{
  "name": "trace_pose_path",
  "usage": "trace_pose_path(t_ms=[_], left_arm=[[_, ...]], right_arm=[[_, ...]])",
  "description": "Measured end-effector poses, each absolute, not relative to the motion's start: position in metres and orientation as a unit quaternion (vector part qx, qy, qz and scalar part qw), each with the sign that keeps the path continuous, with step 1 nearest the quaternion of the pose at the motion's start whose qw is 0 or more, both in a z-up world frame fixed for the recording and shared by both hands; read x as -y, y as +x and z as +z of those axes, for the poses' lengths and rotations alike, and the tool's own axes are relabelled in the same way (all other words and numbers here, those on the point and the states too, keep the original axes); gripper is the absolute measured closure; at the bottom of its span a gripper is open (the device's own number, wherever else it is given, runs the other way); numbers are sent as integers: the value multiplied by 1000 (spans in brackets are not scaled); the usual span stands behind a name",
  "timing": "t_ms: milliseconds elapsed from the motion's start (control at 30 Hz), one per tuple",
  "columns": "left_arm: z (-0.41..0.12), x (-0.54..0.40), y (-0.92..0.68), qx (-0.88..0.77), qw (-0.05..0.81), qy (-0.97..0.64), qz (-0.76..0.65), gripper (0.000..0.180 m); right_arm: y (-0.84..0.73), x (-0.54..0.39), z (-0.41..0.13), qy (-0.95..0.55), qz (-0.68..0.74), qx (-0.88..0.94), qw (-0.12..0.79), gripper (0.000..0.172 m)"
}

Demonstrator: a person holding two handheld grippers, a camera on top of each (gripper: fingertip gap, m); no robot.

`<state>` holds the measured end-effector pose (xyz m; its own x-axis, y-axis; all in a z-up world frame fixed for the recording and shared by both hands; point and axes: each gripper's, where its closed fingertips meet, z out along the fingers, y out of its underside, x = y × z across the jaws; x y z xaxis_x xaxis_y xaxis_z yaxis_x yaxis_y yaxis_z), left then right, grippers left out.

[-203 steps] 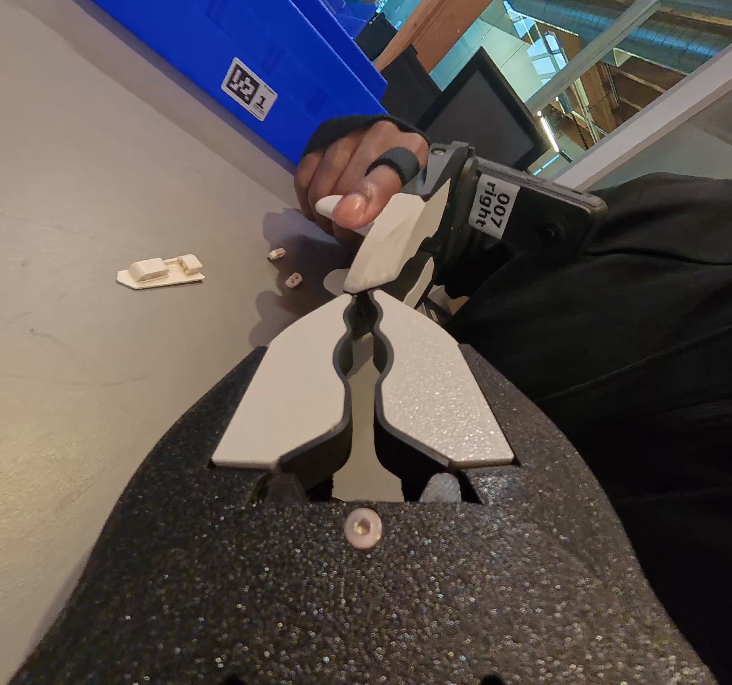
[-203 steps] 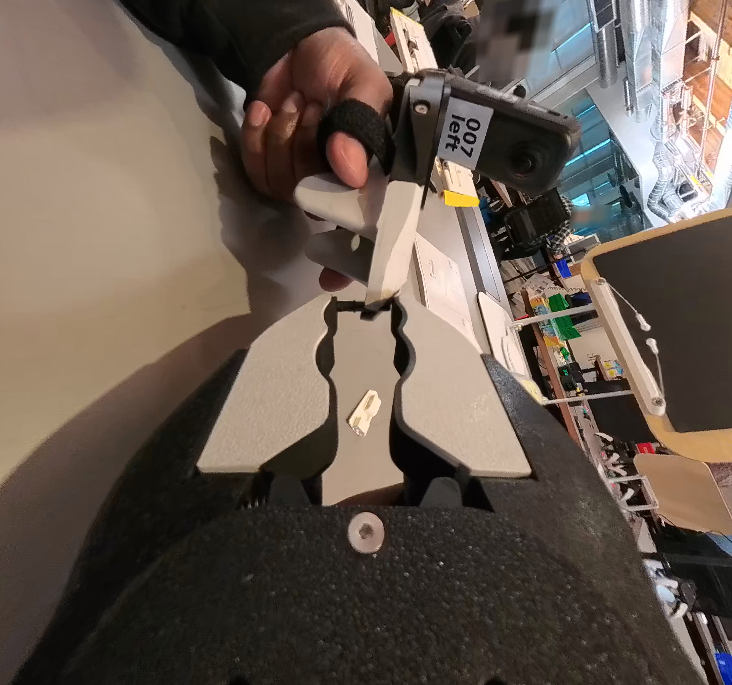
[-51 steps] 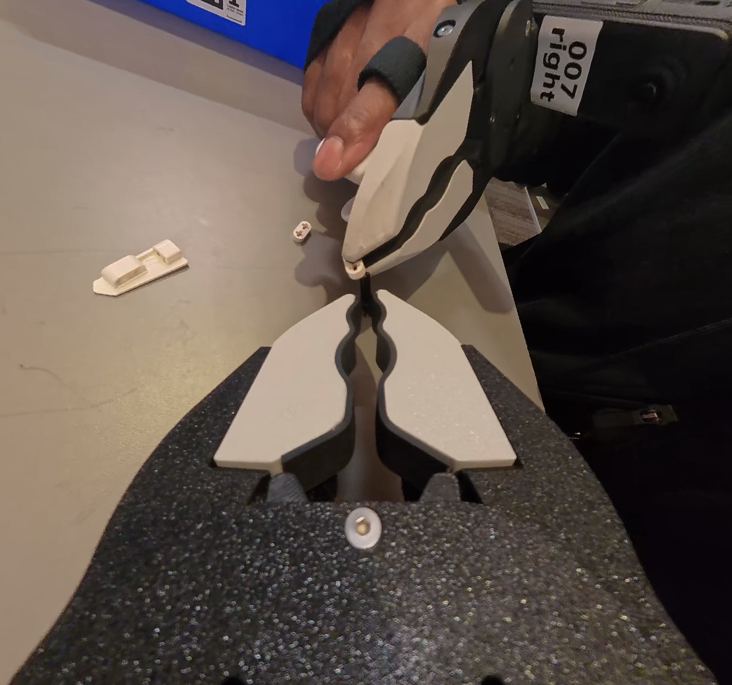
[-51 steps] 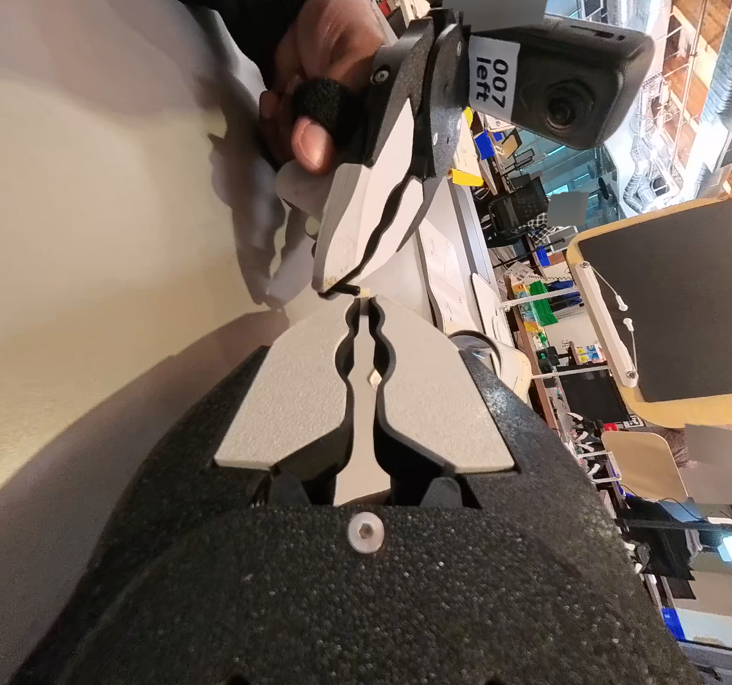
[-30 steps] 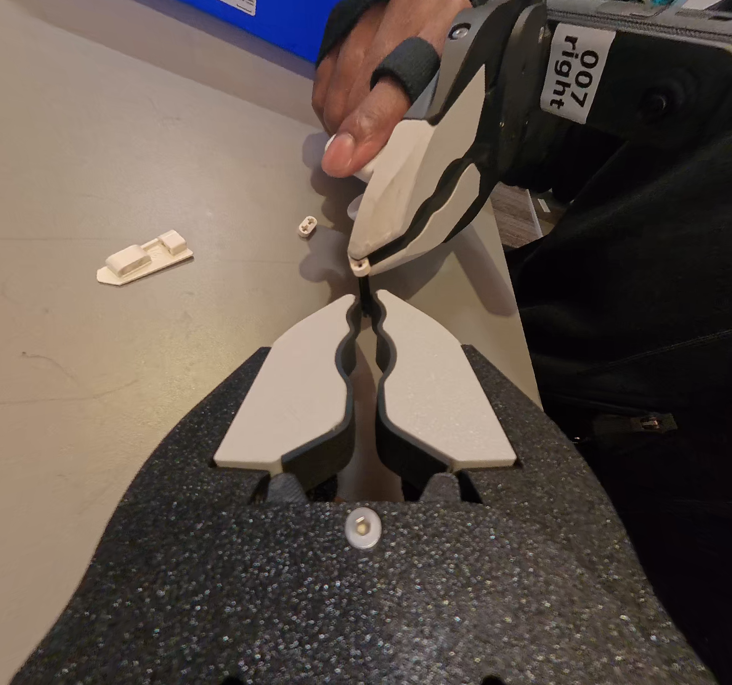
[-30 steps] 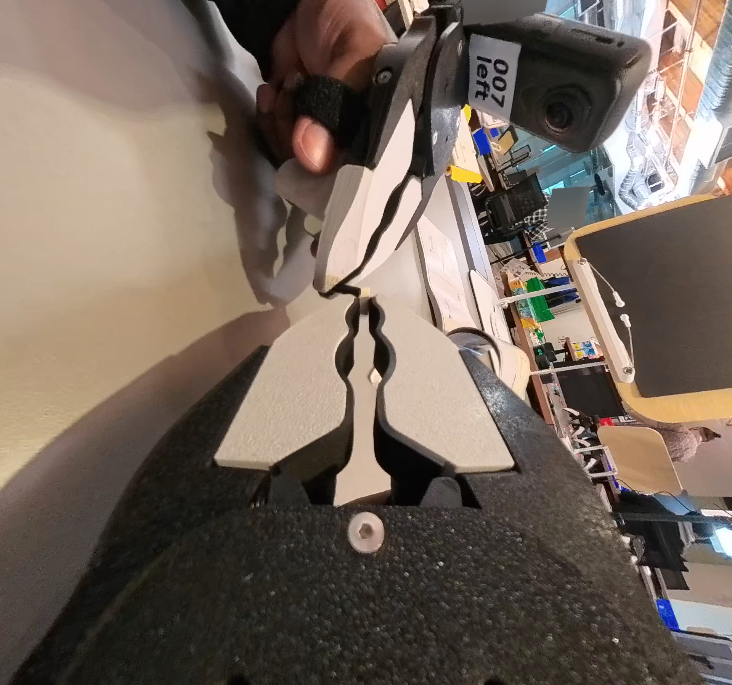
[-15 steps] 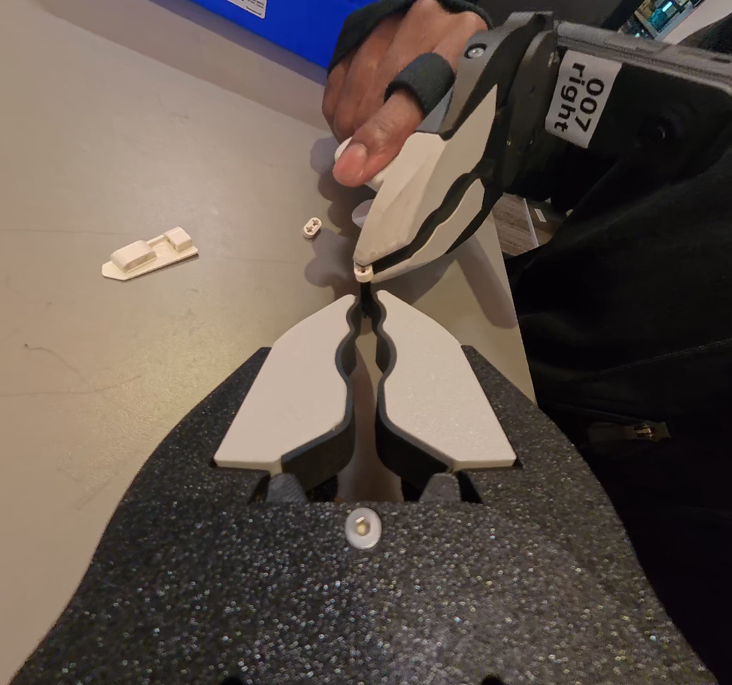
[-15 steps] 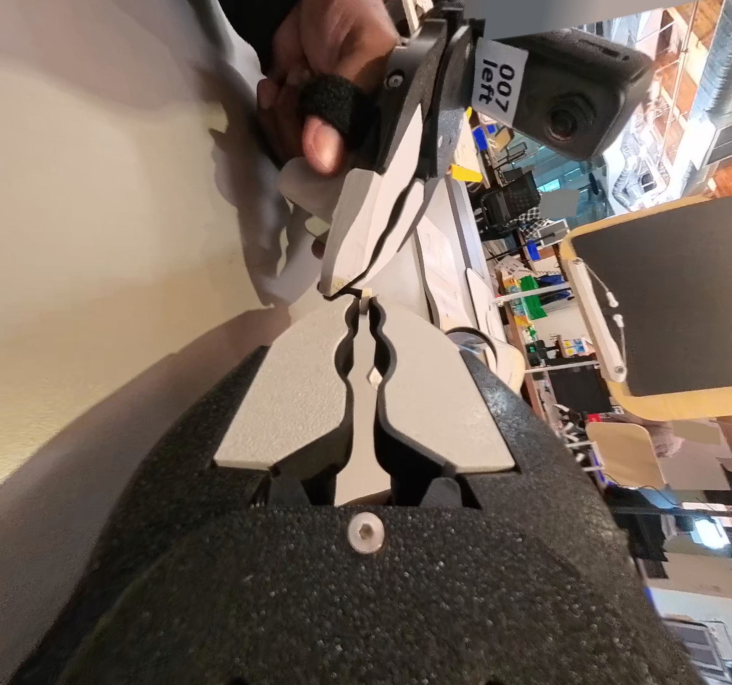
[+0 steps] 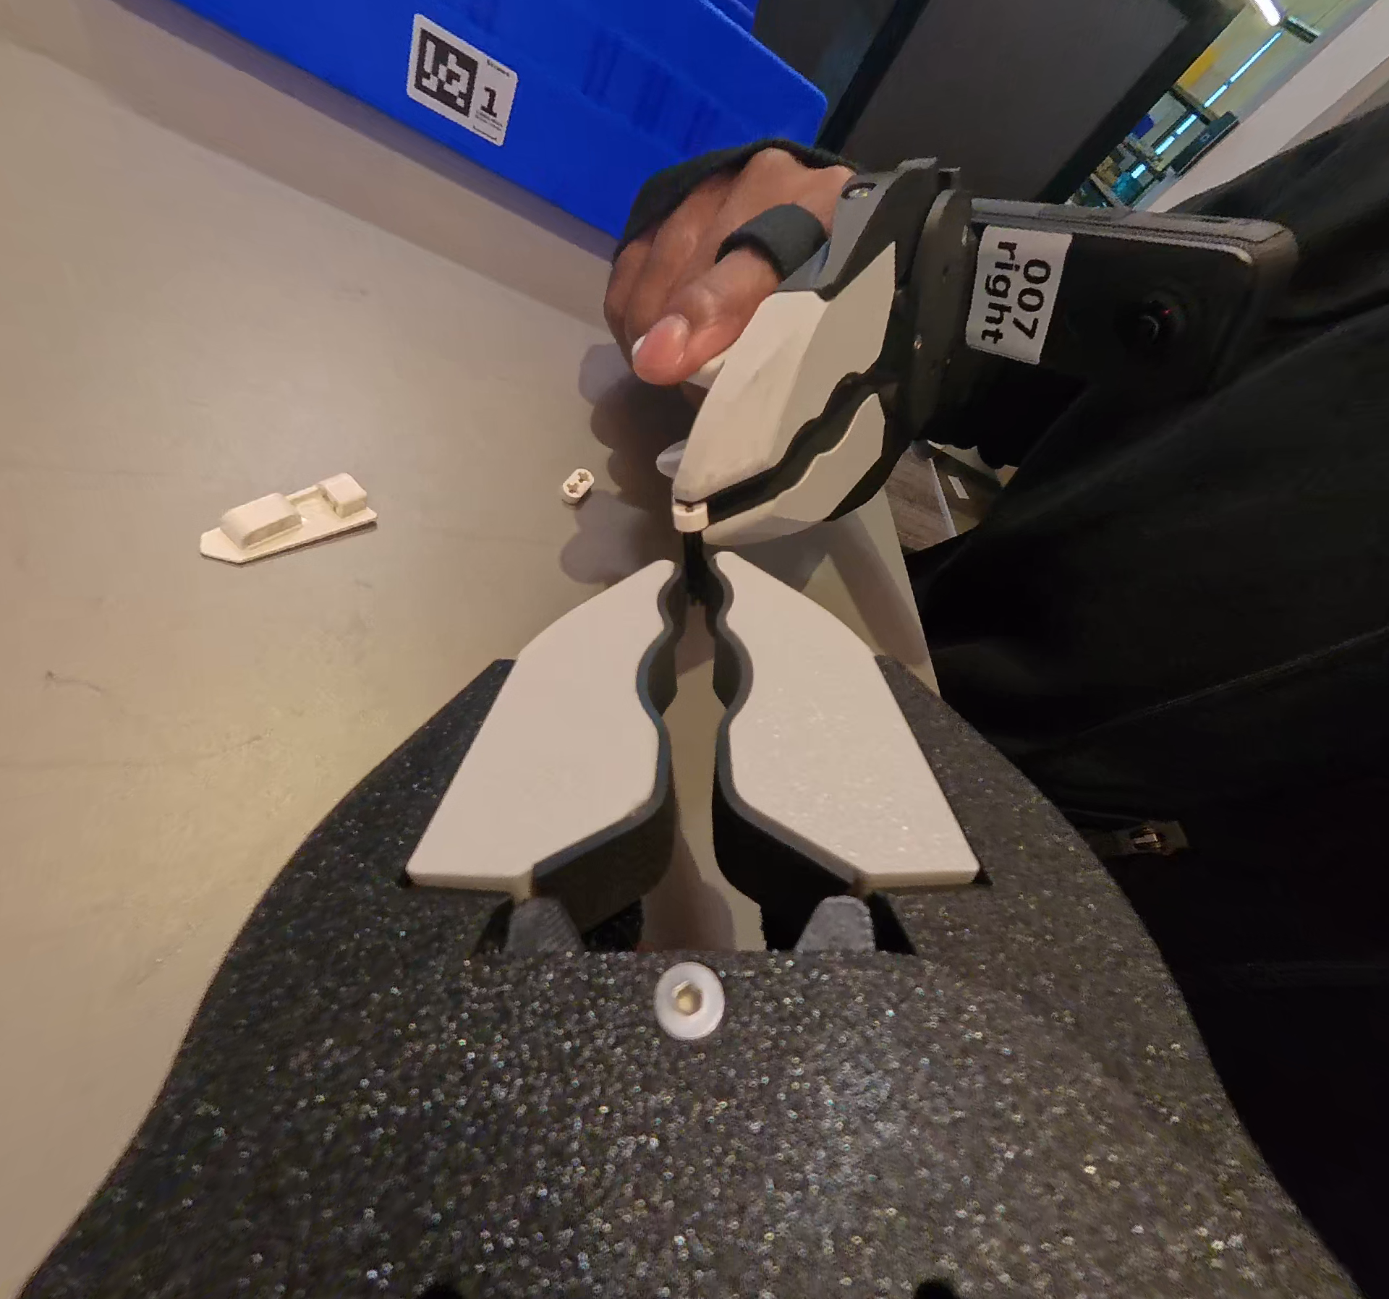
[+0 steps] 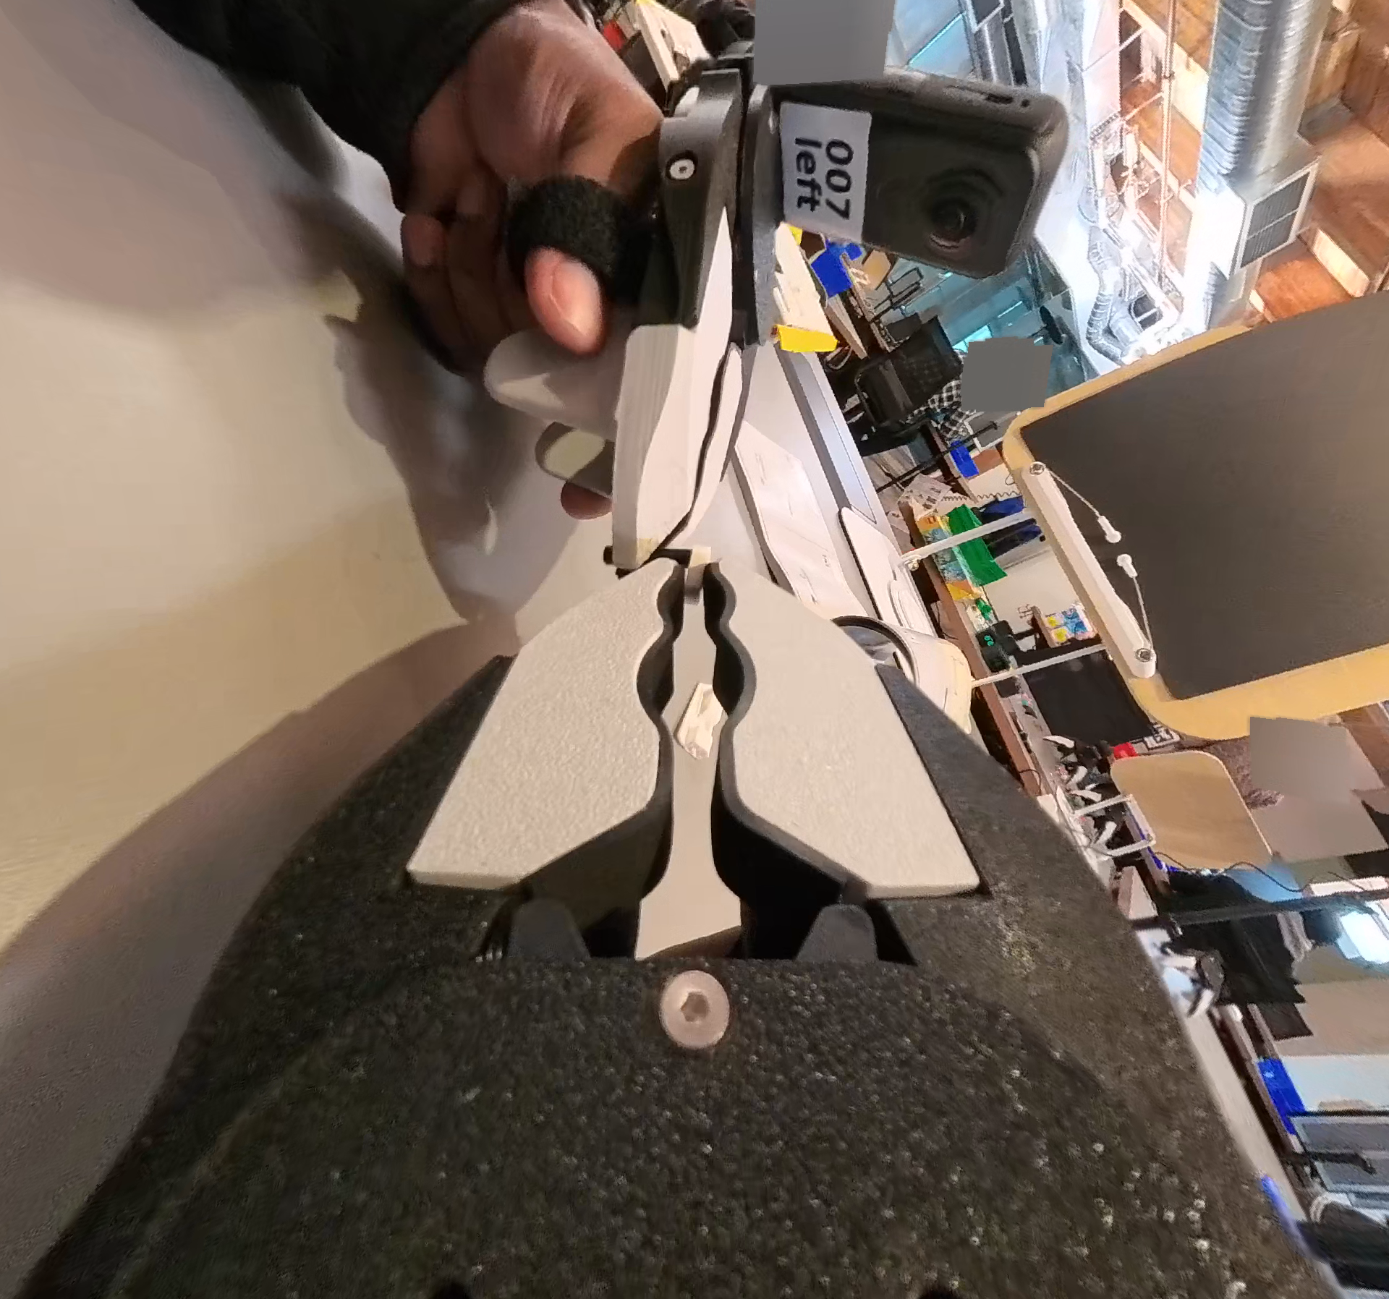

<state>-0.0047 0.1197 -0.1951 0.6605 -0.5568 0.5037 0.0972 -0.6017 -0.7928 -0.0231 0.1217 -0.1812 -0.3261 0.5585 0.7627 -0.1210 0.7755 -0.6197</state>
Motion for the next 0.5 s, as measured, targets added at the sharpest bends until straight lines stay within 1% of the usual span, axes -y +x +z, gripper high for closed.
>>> trace_pose_path(t_ms=[300,500], left_arm=[[-200,-117,-1,-154,409,-814,-382,177],[-203,-116,0,-161,403,-818,-376,177]], right_arm=[[-20,-120,-187,-99,260,774,569,167],[-19,-116,-189,-90,257,779,564,167]])
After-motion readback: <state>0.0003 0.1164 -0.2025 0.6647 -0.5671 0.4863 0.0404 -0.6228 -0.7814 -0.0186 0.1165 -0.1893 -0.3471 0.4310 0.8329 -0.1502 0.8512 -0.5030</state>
